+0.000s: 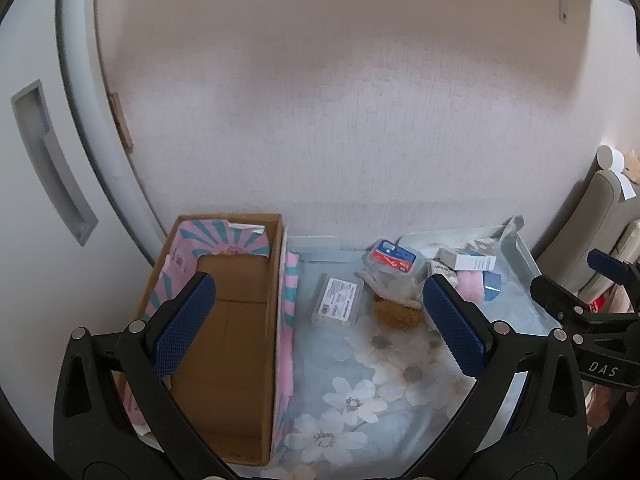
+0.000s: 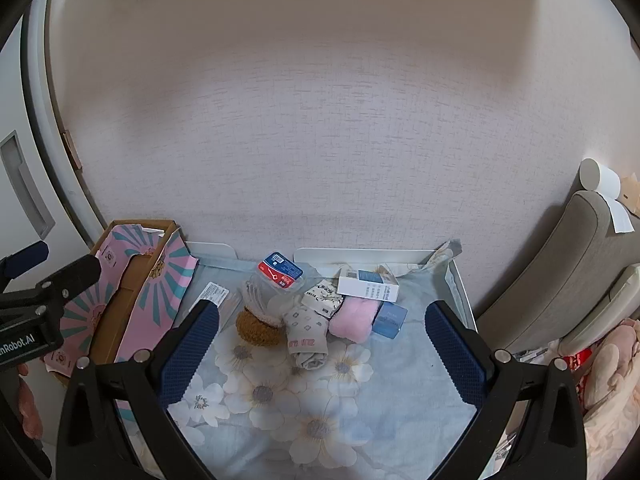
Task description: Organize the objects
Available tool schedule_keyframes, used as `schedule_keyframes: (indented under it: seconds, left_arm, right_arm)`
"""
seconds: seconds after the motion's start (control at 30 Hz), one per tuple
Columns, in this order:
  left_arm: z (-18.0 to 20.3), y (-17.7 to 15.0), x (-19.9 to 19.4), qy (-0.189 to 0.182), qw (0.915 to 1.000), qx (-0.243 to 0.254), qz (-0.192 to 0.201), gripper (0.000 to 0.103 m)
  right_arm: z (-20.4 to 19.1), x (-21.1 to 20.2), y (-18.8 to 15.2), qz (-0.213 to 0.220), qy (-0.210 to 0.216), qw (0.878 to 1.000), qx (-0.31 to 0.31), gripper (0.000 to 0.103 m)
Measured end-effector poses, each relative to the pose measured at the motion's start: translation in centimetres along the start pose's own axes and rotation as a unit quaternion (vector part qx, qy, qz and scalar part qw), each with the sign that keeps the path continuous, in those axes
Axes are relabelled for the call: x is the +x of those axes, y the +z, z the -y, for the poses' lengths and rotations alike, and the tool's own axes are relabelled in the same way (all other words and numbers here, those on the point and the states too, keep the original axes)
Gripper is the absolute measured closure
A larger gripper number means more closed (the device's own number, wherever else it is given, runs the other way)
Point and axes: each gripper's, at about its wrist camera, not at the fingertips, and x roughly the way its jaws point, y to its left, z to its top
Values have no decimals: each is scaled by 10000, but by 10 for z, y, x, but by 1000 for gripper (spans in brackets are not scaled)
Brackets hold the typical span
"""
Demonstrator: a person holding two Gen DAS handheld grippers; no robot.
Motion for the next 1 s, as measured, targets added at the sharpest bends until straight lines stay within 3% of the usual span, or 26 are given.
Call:
schedule_keyframes:
  seconds: [0.63, 1.0]
  left_arm:
    - [7, 3, -2, -29, 9999, 133, 41, 0]
    - [4, 2, -3, -20, 10000, -50, -20, 0]
  right_arm:
    - [-1, -3, 0, -5, 7, 10000, -13, 0]
    - [-2, -3, 0, -4, 4, 10000, -6, 0]
